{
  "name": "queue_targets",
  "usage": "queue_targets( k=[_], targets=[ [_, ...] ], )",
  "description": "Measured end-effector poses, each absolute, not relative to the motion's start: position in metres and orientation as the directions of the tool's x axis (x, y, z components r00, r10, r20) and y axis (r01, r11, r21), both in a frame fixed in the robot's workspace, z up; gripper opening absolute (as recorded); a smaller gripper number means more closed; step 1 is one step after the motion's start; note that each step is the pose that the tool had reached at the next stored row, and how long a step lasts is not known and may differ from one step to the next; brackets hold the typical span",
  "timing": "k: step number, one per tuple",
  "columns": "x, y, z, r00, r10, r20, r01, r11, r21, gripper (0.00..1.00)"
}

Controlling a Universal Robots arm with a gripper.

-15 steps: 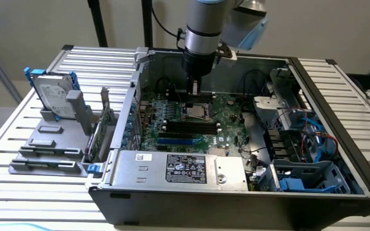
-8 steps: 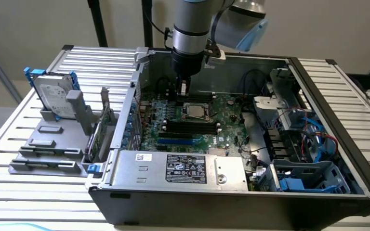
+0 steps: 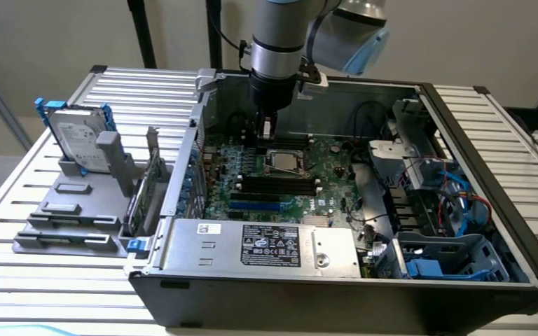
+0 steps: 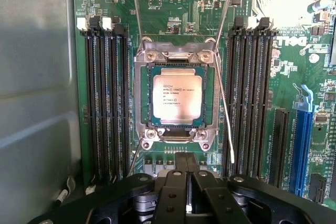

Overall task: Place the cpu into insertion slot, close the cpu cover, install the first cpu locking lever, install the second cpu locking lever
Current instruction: 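Close the cpu cover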

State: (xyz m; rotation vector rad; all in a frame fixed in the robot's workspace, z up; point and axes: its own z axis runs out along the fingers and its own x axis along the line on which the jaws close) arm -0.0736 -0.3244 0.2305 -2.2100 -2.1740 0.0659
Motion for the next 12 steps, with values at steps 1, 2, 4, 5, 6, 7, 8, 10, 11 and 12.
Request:
queue_targets(
  k=[1, 2, 4, 5, 6, 7, 8, 10, 11, 12],
  targets=[
    [-0.074, -0.324, 0.231, 0.016, 1.0, -0.002, 0.998, -0.016, -0.059, 0.11],
    [-0.074, -0.324, 0.231, 0.016, 1.0, -0.002, 0.998, -0.016, -0.059, 0.11],
    [-0.074, -0.324, 0.231, 0.016, 1.0, -0.002, 0.998, -0.016, -0.059, 0.11],
    [-0.074, -0.324, 0.231, 0.016, 1.0, -0.002, 0.998, -0.016, -0.059, 0.11],
    [-0.074, -0.324, 0.23, 0.016, 1.0, -0.002, 0.998, -0.016, -0.059, 0.11],
    [-0.074, -0.324, 0.231, 0.016, 1.0, -0.002, 0.998, -0.016, -0.059, 0.11],
    [-0.073, -0.324, 0.231, 0.016, 1.0, -0.002, 0.998, -0.016, -0.059, 0.11],
    [-0.065, -0.325, 0.231, 0.016, 1.0, -0.002, 0.998, -0.016, -0.061, 0.11],
    [-0.06, -0.325, 0.231, 0.016, 1.0, -0.002, 0.998, -0.016, -0.062, 0.11],
    [-0.056, -0.325, 0.232, 0.016, 1.0, -0.002, 0.998, -0.016, -0.064, 0.11]
  ],
)
